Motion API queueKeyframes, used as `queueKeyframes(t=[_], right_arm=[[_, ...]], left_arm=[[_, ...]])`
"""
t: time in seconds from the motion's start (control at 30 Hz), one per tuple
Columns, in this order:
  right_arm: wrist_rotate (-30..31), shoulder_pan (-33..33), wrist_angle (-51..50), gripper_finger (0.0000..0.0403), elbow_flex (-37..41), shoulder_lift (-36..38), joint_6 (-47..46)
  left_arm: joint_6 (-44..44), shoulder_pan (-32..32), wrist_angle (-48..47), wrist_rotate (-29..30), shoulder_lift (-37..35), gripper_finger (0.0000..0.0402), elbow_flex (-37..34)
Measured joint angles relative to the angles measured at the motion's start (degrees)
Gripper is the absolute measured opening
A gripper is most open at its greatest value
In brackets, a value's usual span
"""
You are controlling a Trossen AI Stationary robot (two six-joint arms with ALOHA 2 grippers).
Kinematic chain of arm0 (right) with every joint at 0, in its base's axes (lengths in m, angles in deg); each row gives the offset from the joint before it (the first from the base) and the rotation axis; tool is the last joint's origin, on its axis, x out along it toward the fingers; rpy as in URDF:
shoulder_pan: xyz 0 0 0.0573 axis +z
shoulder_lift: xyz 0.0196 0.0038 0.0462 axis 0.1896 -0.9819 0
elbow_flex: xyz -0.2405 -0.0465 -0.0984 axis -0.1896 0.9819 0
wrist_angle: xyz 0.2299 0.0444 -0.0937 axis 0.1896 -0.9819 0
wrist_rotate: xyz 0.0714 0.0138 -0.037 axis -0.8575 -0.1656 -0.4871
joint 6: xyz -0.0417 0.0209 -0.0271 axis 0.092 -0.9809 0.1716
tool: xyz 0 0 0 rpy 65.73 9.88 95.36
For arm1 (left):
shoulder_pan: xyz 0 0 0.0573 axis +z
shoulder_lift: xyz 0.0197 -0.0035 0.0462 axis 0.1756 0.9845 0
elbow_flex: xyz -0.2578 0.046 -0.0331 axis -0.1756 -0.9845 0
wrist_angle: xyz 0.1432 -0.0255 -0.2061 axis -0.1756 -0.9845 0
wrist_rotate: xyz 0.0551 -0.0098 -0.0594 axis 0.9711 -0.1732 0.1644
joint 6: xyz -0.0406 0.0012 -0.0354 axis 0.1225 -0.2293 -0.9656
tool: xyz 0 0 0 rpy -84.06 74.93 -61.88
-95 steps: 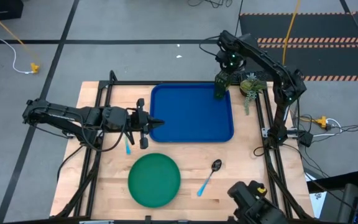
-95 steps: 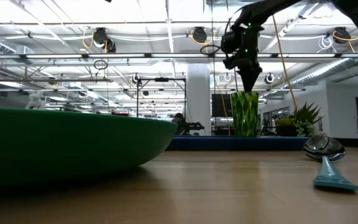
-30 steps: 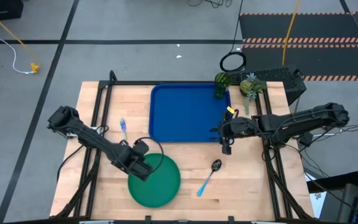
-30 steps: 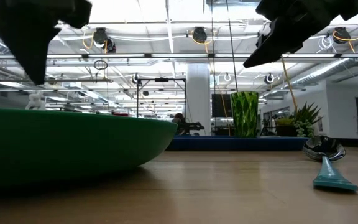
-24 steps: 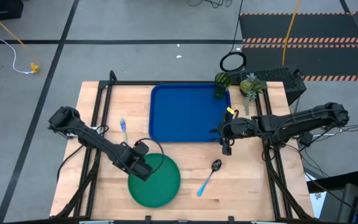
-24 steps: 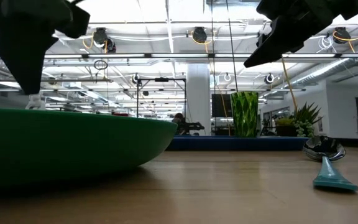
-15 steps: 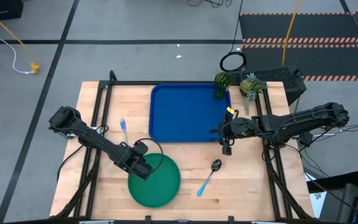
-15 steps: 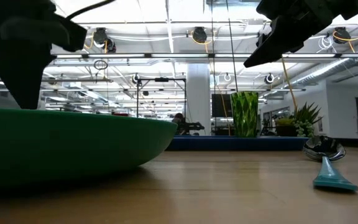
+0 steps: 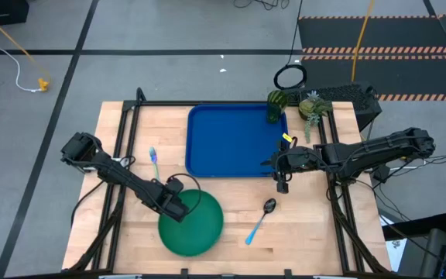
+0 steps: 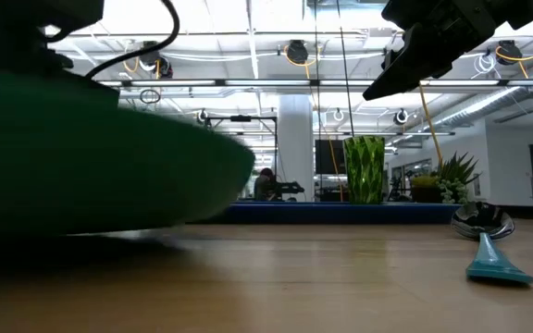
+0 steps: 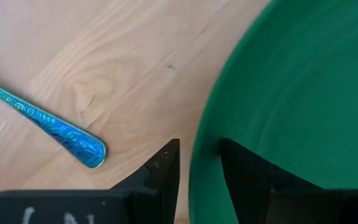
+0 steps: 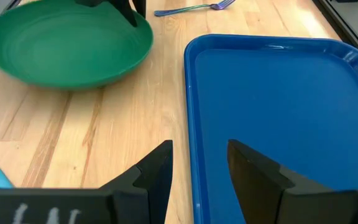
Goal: Pick and place plate/cup/fork/spoon on tray
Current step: Put the green plate on the blue serving tray to the bottom left of the green glass
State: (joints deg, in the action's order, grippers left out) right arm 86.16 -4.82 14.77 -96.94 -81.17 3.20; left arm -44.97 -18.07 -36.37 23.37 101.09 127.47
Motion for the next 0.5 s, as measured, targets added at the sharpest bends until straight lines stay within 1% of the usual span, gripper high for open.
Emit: queueKeyframes(t=[0.13, 0.37, 0.5], right_arm=[[0.0, 0.0, 0.0, 0.0146, 0.0, 0.0, 0.0], [0.0, 0.0, 0.0, 0.0146, 0.0, 0.0, 0.0], [0.0, 0.0, 0.0, 0.0146, 0.0, 0.0, 0.9]], left_arm=[[0.4, 0.0, 1.3, 0.0, 0.0, 0.012, -0.6], [3.5, 0.4, 2.6, 0.4, -0.1, 0.0117, -0.5], [5.8, 1.1, 2.5, 0.3, -0.1, 0.0089, -0.1]])
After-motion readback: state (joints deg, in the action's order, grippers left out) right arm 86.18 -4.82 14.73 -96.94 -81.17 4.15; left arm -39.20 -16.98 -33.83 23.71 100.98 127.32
